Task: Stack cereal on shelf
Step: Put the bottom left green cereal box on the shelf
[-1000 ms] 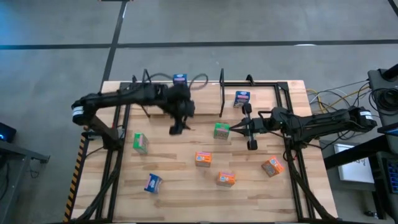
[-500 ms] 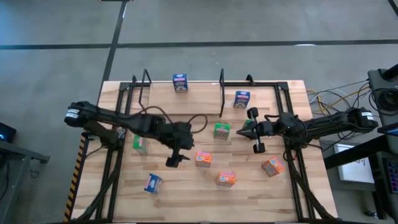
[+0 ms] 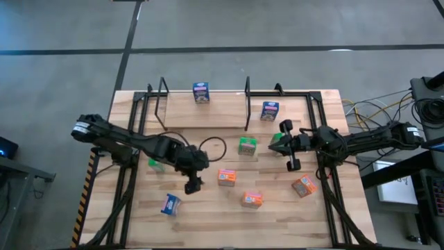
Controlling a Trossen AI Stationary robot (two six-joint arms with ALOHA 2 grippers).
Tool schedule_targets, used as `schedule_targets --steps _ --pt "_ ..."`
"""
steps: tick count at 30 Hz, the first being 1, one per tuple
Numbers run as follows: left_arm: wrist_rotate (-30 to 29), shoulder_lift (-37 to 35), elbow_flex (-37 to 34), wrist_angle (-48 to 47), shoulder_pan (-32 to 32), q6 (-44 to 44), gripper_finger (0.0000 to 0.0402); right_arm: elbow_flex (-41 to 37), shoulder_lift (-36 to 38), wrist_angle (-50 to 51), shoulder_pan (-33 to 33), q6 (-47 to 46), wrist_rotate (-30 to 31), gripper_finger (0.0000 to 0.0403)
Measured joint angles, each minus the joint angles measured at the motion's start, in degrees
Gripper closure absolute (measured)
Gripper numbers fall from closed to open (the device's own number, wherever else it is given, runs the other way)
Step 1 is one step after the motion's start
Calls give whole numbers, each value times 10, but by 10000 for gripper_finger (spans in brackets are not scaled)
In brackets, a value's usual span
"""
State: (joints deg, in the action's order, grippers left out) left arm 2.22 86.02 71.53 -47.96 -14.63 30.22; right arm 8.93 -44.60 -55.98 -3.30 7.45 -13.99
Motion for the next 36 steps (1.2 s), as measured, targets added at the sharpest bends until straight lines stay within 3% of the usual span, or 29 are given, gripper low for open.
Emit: schedule_targets --steps 4,8,11,16,26,36 --pt "-14 0 18 -138 -10 145 137 0 0 0 -1 16 4 394" --pt "-74 0 34 -297 -22 310 137 2 1 1 -1 28 5 394" --pt "-93 -7 31 -365 -27 388 137 11 2 -1 -1 32 5 394" --pt "-125 -54 6 -372 -27 425 137 20 2 6 -1 42 5 394" --pt "-178 -204 -97 -367 -26 586 137 44 3 58 -1 52 5 394" --pt "-160 -233 -152 -328 -26 607 137 59 3 99 -1 52 5 394"
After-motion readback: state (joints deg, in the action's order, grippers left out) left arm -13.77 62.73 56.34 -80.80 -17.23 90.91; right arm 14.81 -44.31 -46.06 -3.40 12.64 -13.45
